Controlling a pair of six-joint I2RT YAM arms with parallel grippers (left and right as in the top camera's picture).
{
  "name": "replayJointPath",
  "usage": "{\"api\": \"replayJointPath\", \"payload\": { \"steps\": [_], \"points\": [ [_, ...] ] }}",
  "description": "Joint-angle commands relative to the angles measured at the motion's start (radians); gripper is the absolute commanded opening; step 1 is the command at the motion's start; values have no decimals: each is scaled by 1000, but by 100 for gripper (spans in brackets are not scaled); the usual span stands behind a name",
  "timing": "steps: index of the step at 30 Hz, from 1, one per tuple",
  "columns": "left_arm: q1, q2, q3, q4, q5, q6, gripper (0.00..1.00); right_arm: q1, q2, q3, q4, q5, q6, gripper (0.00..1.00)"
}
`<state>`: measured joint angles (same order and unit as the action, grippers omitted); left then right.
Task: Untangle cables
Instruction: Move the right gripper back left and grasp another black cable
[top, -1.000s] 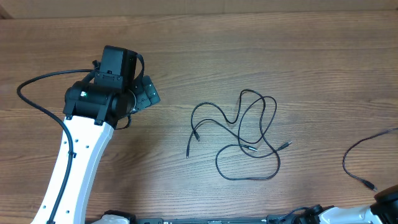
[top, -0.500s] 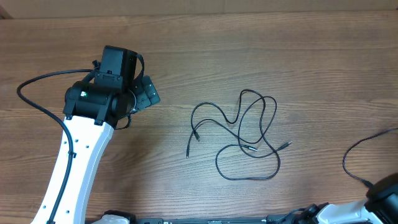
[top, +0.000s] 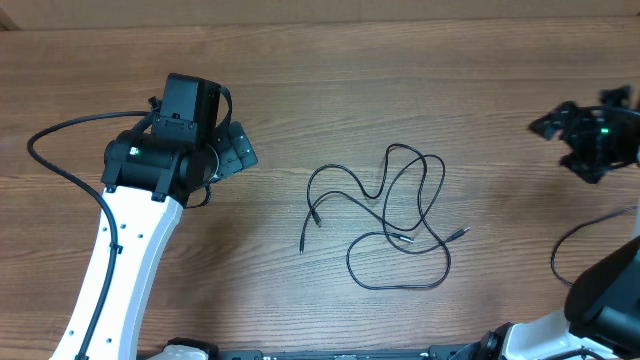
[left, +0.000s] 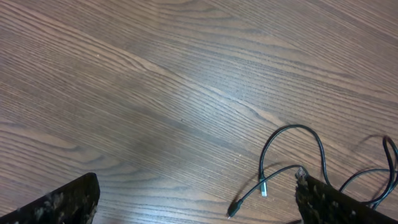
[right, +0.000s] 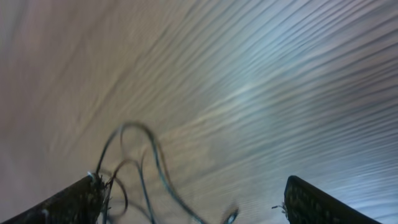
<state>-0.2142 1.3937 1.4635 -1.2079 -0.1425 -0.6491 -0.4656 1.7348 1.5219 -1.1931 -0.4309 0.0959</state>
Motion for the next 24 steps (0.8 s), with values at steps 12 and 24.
{"api": "replayJointPath", "payload": {
  "steps": [12, 24],
  "points": [
    [5, 9, 16, 1, -14, -9, 100, 231, -4, -68, -111, -20, -104, 89],
    [5, 9, 16, 1, -14, -9, 100, 390, -4, -197, -31, -94, -103, 90]
  ]
}}
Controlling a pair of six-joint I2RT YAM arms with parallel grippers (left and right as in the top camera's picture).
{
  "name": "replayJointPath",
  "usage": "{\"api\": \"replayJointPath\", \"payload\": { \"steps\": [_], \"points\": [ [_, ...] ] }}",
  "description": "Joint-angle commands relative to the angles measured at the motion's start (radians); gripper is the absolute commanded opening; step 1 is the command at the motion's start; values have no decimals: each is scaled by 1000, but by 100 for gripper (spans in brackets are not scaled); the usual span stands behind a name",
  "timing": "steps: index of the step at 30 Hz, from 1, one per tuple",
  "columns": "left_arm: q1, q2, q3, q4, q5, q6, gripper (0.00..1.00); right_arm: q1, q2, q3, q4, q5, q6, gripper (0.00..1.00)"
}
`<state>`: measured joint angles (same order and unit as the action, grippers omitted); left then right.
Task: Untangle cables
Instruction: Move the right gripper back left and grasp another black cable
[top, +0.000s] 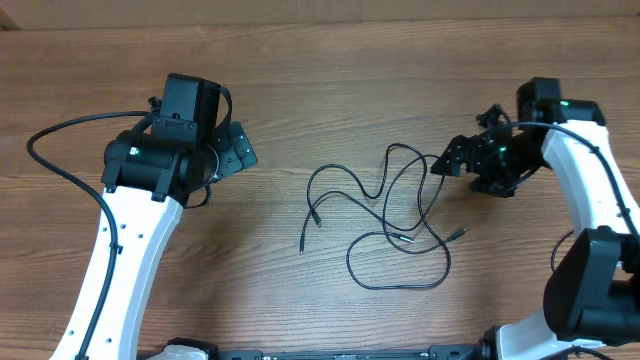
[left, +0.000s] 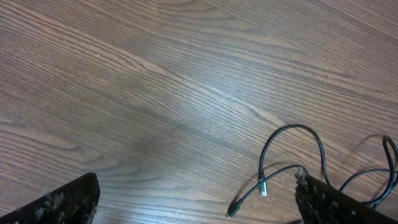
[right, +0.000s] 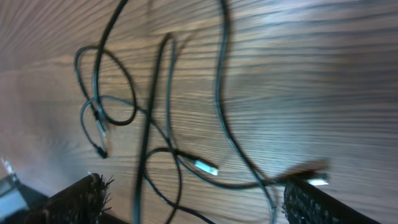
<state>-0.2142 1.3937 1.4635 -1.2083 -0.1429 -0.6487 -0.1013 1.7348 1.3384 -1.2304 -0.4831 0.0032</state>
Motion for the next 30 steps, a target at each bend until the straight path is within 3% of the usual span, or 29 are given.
{"api": "replayJointPath", "payload": {
  "steps": [1, 11, 22, 30],
  "points": [
    [5, 9, 16, 2, -14, -9, 100, 35, -4, -19, 7, -42, -13, 90],
    [5, 9, 16, 2, -14, -9, 100, 117, -4, -192, 124, -68, -8, 87],
    [5, 9, 16, 2, -14, -9, 100, 151, -5, -272, 213, -96, -8, 21],
    [5, 9, 16, 2, -14, -9, 99, 151, -5, -272, 234, -95, -6, 4]
  ]
}}
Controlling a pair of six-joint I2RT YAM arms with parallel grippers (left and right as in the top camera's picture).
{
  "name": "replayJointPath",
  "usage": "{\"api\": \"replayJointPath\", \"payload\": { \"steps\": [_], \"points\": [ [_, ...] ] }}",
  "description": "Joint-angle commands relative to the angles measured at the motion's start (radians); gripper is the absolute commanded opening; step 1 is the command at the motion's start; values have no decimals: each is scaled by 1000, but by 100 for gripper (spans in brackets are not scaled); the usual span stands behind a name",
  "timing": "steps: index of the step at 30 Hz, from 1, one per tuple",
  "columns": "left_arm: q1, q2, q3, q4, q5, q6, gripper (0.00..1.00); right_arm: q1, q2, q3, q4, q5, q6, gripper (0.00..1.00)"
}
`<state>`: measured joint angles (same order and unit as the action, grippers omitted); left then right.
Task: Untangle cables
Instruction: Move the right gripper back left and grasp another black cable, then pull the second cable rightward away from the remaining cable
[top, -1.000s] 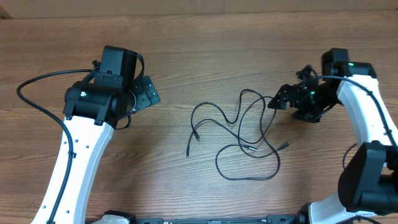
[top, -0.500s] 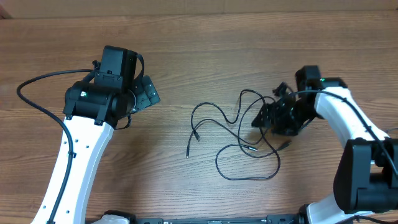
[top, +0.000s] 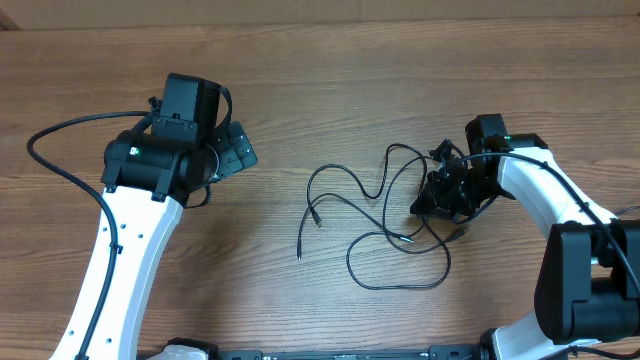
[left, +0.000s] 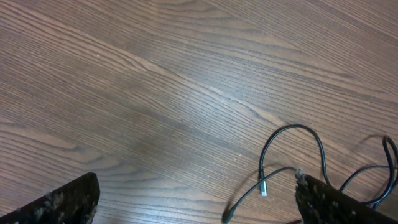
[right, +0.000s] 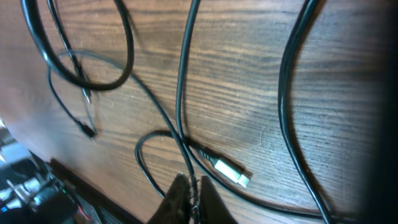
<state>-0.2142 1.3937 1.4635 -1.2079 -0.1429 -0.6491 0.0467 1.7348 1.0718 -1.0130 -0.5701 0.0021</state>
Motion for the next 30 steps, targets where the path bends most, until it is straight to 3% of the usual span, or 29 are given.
{"api": "replayJointPath", "payload": {
  "steps": [1, 12, 30],
  "points": [
    [5, 9, 16, 1, -14, -9, 99, 3, -5, -5, 24, -8, -2, 4],
    [5, 9, 16, 1, -14, -9, 99, 3, -119, 27, 55, -8, 39, 4],
    [5, 9, 16, 1, -14, -9, 99, 3, -486, 257, -85, 18, 63, 4]
  ]
}}
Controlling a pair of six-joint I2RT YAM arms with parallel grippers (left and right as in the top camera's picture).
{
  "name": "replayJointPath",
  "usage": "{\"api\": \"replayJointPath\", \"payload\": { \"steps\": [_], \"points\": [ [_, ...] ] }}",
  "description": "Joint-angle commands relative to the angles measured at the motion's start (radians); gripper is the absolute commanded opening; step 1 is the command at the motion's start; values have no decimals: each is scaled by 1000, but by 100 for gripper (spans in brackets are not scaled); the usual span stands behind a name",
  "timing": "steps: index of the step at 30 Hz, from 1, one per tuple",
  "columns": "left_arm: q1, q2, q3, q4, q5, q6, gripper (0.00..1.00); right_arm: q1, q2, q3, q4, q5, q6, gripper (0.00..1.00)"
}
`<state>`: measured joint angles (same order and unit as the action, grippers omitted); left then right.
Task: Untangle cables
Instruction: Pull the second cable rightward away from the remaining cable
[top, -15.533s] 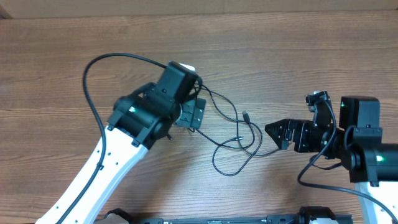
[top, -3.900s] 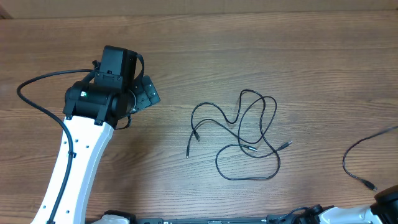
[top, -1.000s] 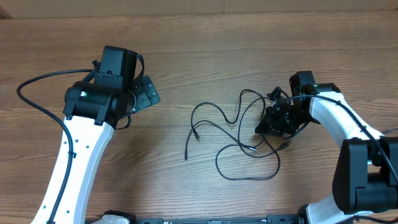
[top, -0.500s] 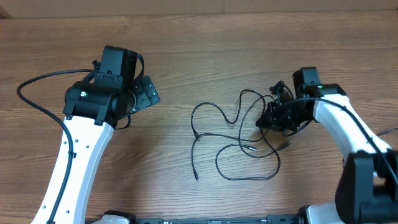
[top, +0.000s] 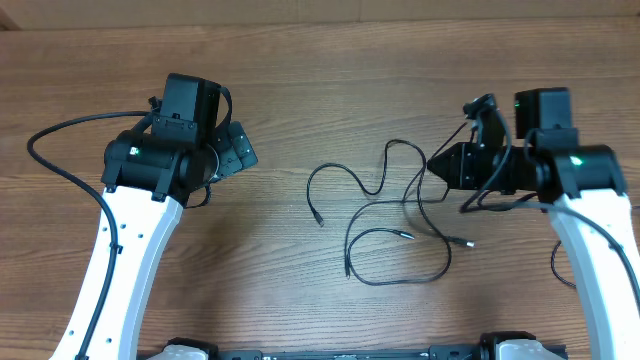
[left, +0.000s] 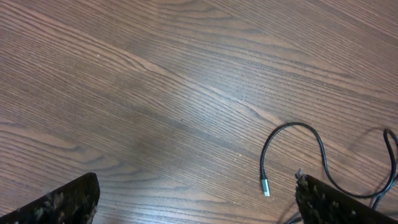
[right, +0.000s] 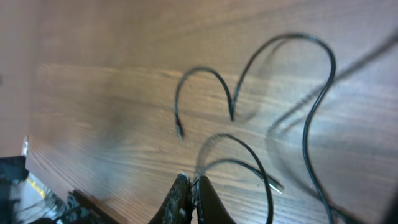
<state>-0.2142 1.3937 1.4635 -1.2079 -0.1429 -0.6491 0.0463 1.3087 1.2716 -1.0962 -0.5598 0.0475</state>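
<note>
Thin black cables (top: 400, 215) lie looped over one another on the wooden table (top: 300, 80), mid-right. My right gripper (top: 437, 166) hovers over their right side and is shut on one strand, which shows pinched between its fingertips (right: 186, 190) in the right wrist view (right: 191, 186). Loops (right: 311, 93) hang and trail below it. My left gripper (top: 240, 150) is open to the left of the cables, with nothing in it (left: 196, 190). A cable end with a silver plug (left: 264, 185) lies near its right finger (left: 336, 199).
The left arm's own thick black cable (top: 50, 150) arcs over the table at the far left. Another dark cable (top: 560, 265) curves near the right edge by the right arm's base.
My right gripper, shut low on a strand in the tangle, is now raised and farther right, still holding it. The loops have shifted right; one loose end left the left wrist view.
First my right gripper was open at the far right, away from the cables. Then it was open just right of the tangle. Then it was shut on a strand low in the loops. Now it holds that strand up. The left arm stayed still.
</note>
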Motion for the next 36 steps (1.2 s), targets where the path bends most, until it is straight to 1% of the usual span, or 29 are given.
{"api": "replayJointPath", "payload": {
  "steps": [1, 11, 21, 26, 36],
  "points": [
    [5, 9, 16, 1, -14, -9, 100, 3, -74, 68, -3, 8, 32, 4],
    [5, 9, 16, 1, -14, -9, 100, 3, -210, 192, 30, -11, 118, 4],
    [5, 9, 16, 1, -14, -9, 100, 3, -293, 219, 165, 2, 151, 4],
    [5, 9, 16, 1, -14, -9, 100, 3, -295, 219, 201, 131, 166, 4],
    [5, 9, 16, 1, -14, -9, 100, 3, -295, 219, 259, 483, 166, 4]
  ]
}}
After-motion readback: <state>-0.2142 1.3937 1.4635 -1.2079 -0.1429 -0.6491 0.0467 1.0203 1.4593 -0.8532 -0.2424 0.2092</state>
